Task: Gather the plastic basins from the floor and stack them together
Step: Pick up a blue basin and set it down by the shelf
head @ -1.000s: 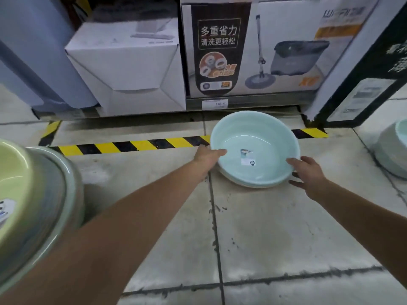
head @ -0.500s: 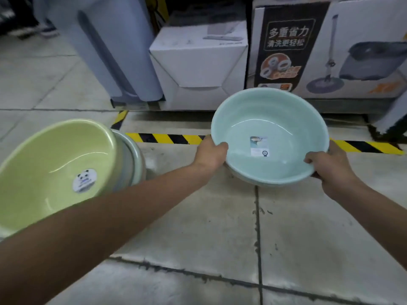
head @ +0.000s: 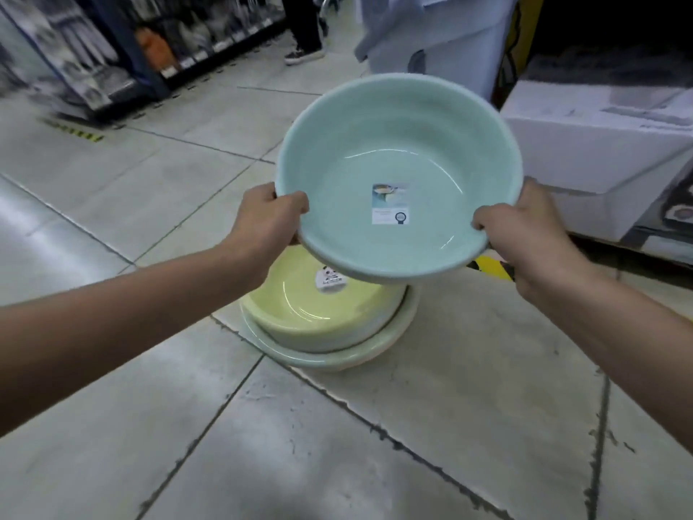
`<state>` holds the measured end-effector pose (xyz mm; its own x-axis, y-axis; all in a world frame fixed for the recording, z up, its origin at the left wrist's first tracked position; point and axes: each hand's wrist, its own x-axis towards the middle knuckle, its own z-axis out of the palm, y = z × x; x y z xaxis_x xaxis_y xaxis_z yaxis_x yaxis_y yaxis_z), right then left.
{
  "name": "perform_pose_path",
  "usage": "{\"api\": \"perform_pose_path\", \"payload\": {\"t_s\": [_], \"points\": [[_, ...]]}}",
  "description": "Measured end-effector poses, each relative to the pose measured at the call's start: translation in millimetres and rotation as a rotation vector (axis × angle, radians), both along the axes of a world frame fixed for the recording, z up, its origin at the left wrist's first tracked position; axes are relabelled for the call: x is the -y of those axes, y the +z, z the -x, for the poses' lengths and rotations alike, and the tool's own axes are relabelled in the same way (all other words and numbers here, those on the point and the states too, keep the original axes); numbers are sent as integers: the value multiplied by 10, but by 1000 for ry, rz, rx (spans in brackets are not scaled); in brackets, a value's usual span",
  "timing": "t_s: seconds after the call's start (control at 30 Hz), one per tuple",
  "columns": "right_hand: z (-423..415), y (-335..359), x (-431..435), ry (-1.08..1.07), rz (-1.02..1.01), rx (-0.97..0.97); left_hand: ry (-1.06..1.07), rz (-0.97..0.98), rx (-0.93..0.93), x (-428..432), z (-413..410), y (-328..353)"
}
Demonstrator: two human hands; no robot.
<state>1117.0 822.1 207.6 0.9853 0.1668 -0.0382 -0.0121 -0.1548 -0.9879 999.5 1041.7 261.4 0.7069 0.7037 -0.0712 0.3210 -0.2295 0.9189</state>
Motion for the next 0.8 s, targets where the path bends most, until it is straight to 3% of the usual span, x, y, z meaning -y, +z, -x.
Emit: {"api": "perform_pose_path", "payload": {"t_s": [0.23, 0.4, 0.8], "points": [[155, -237, -976, 84, 133, -67, 92, -16, -84, -966, 362, -403], [318, -548, -1121, 39, 217, -189, 16, 19, -243, -1214, 390, -855], [471, -786, -1345, -74, 249, -234, -84, 91, -246, -1451, 342, -1334]]}}
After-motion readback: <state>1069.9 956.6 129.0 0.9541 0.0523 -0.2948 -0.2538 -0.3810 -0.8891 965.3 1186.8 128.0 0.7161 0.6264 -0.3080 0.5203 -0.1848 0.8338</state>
